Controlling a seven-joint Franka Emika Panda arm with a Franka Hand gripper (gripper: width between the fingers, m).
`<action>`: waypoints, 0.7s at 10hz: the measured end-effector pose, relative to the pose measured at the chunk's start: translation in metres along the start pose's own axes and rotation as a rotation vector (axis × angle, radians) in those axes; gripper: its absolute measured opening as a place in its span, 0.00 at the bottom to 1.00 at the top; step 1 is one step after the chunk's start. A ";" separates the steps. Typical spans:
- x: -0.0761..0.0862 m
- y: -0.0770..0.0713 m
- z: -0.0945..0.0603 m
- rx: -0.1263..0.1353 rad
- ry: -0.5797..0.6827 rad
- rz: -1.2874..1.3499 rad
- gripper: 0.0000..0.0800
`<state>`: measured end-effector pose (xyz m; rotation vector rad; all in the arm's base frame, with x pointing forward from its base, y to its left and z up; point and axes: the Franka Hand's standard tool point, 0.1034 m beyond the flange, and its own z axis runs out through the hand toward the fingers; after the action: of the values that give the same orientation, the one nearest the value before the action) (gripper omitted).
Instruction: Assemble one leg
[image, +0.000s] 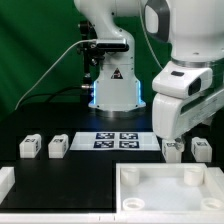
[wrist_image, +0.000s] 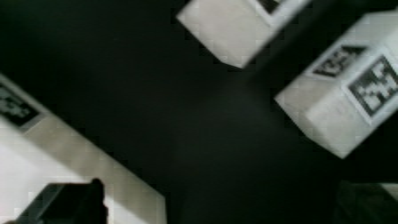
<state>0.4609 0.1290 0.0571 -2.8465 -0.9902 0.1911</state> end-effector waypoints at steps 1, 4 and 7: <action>0.000 0.001 0.000 0.001 0.000 0.095 0.81; -0.001 -0.019 0.007 0.016 0.004 0.490 0.81; -0.015 -0.043 0.023 0.018 -0.021 0.569 0.81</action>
Offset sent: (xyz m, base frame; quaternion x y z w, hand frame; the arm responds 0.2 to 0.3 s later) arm -0.0660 0.0391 -0.0098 0.0178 -0.0147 0.3128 0.9495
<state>0.4193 0.1549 0.0427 -3.0339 -0.1534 0.2751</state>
